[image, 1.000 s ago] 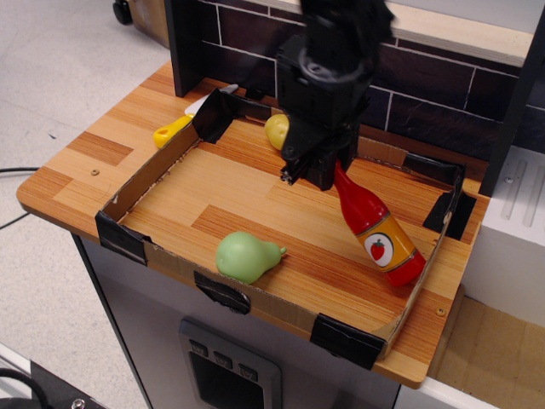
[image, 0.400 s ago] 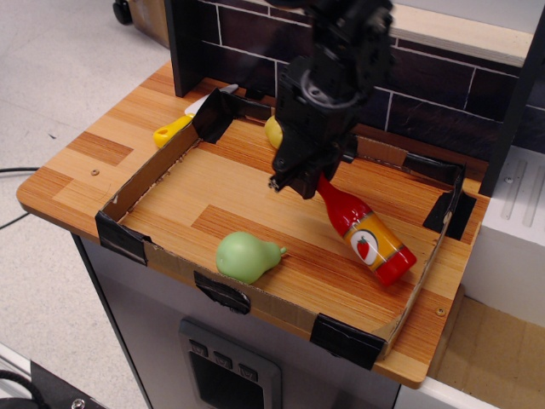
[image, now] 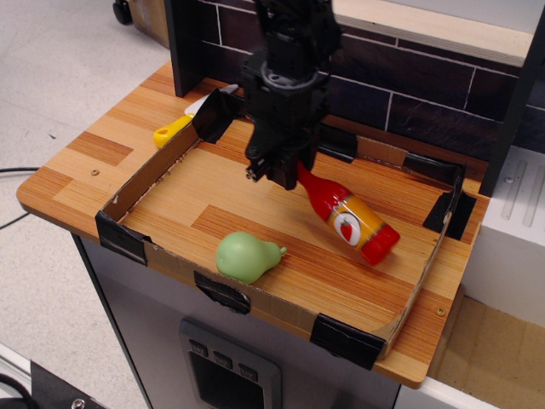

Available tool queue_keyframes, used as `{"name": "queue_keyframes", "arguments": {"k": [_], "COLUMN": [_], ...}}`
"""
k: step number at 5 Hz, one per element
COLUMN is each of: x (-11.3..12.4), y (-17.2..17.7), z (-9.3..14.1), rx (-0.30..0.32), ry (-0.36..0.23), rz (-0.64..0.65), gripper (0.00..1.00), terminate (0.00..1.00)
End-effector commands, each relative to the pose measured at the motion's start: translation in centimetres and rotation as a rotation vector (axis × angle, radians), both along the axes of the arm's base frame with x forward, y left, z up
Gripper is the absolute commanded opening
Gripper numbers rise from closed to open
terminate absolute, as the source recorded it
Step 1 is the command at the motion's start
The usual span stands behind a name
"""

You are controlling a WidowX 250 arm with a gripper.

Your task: Topple hot sauce bottle

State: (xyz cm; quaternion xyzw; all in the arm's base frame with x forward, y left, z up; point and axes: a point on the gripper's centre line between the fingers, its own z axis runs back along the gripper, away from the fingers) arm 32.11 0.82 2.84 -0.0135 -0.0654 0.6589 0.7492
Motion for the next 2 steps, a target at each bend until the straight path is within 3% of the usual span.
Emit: {"name": "queue_keyframes", "arguments": {"k": [1, 2], "x": [0.73, 0.62], "y": [-0.32, -0.59], "z": [0.89, 1.49], "rx": [0.050, 0.041], "ry": [-0.013, -0.022], "rz": [-0.043, -0.042], "gripper": [1.00, 1.00], "terminate": [0.00, 0.00]}}
